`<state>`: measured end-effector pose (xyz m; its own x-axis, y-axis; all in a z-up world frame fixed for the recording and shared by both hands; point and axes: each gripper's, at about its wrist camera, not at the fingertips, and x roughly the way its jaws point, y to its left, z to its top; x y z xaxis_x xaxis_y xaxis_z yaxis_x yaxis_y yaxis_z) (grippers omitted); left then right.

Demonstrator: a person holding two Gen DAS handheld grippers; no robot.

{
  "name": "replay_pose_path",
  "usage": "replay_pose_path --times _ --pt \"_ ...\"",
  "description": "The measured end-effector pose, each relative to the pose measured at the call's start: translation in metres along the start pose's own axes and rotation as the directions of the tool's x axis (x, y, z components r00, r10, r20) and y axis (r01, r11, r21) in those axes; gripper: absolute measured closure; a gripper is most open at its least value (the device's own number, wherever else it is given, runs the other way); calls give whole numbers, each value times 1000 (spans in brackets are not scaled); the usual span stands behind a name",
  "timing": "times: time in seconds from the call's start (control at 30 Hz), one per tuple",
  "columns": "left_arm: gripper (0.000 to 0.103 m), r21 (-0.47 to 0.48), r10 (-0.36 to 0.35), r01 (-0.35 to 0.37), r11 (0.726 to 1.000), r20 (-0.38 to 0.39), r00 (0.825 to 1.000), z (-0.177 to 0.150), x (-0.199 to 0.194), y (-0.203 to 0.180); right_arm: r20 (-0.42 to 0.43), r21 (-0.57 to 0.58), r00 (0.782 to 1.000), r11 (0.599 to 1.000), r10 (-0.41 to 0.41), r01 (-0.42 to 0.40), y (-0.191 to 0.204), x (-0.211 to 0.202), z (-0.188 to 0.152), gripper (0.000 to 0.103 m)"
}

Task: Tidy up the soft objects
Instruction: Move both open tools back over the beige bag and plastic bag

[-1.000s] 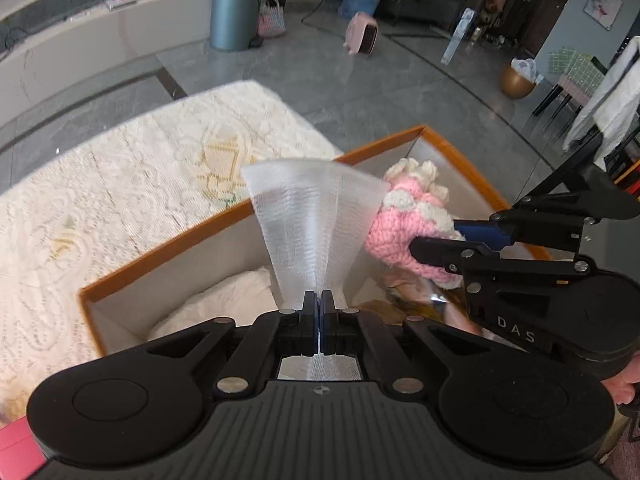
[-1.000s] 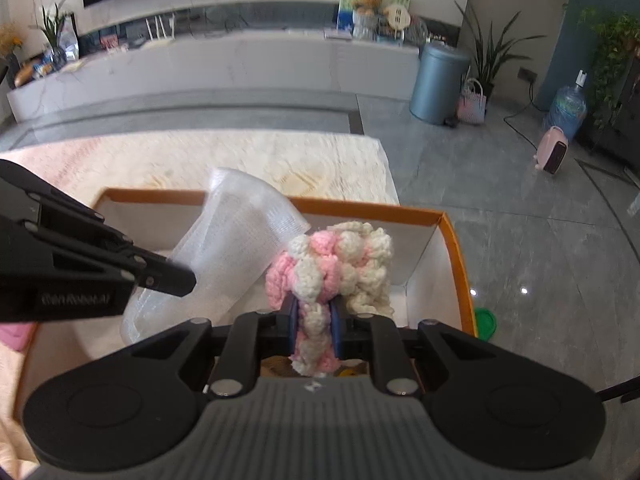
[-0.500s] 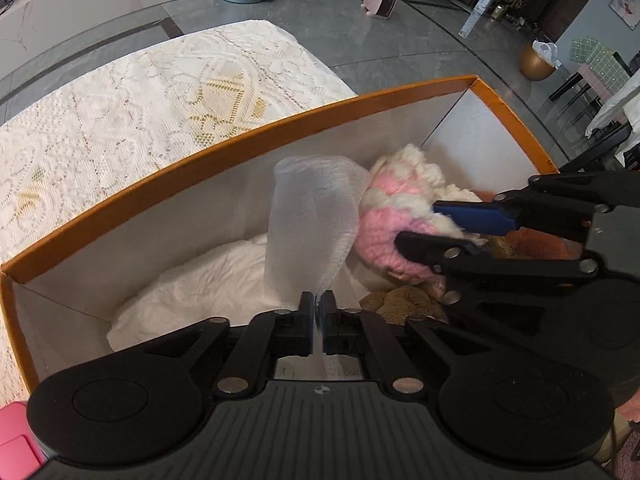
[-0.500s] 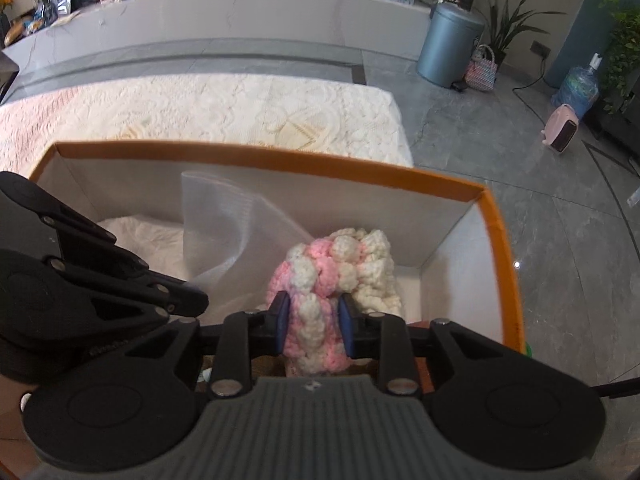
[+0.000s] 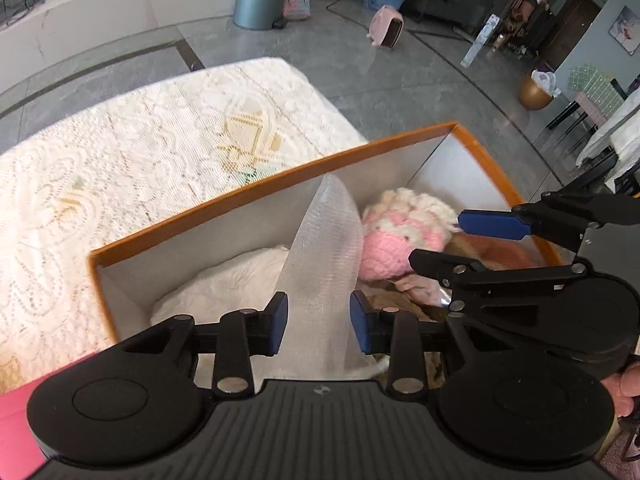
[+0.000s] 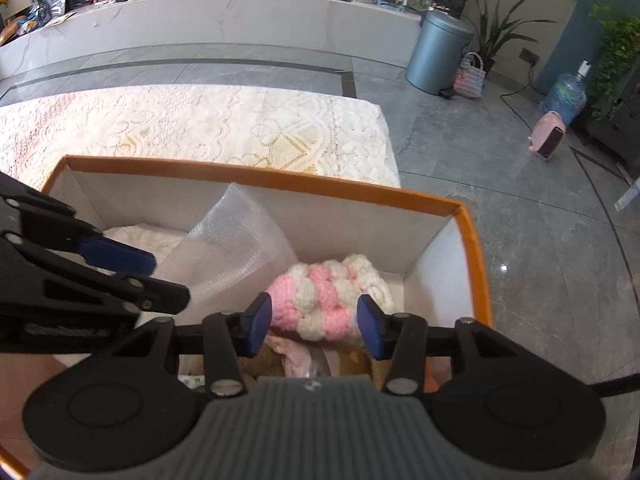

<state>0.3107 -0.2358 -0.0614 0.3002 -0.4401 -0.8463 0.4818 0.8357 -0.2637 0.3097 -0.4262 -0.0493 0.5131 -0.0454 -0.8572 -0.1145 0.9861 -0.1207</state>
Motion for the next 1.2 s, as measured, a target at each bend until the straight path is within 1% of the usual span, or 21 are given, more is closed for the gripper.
replay_pose_path --times 0.2,0.3,0.43,0.5,0.57,0.63,0.73,0.83,0.93,1.0,1.13,1.2 --pt "63 7 3 -3 1000 90 996 -12 -51 -6 60 34 998 999 -28 26 12 -43 -7 47" --pt "63 23 12 -16 1000 153 988 -25 -79 -7 107 59 994 998 -31 25 23 -67 -15 45" --pt "63 42 49 -61 997 246 968 -56 -119 -8 194 106 980 994 -37 16 45 -102 -29 42" --pt "63 37 81 -96 995 294 952 -75 -138 -6 241 125 970 992 -30 0 61 -118 -39 41" --pt "63 22 116 -131 991 335 935 -97 -155 0 289 138 957 990 -5 -36 79 -131 -50 41" --pt "63 -13 155 -161 987 366 918 -120 -170 8 331 144 943 987 25 -77 101 -141 -61 41" --pt "63 -87 203 -184 979 386 900 -149 -190 31 381 132 922 983 69 -128 138 -151 -76 41" --pt "63 -171 270 -220 960 378 885 -175 -204 56 417 107 901 978 122 -182 176 -157 -88 41" --pt "63 -273 327 -237 932 355 876 -198 -216 84 440 57 878 970 187 -235 215 -159 -96 41" --pt "63 -328 363 -251 911 343 867 -213 -224 104 452 14 865 968 217 -250 242 -160 -99 41" --pt "63 -402 459 -322 858 313 832 -247 -240 135 454 -62 850 961 267 -269 289 -155 -98 41" --pt "62 -439 481 -328 837 301 824 -263 -245 152 448 -99 848 959 282 -266 309 -150 -96 41"
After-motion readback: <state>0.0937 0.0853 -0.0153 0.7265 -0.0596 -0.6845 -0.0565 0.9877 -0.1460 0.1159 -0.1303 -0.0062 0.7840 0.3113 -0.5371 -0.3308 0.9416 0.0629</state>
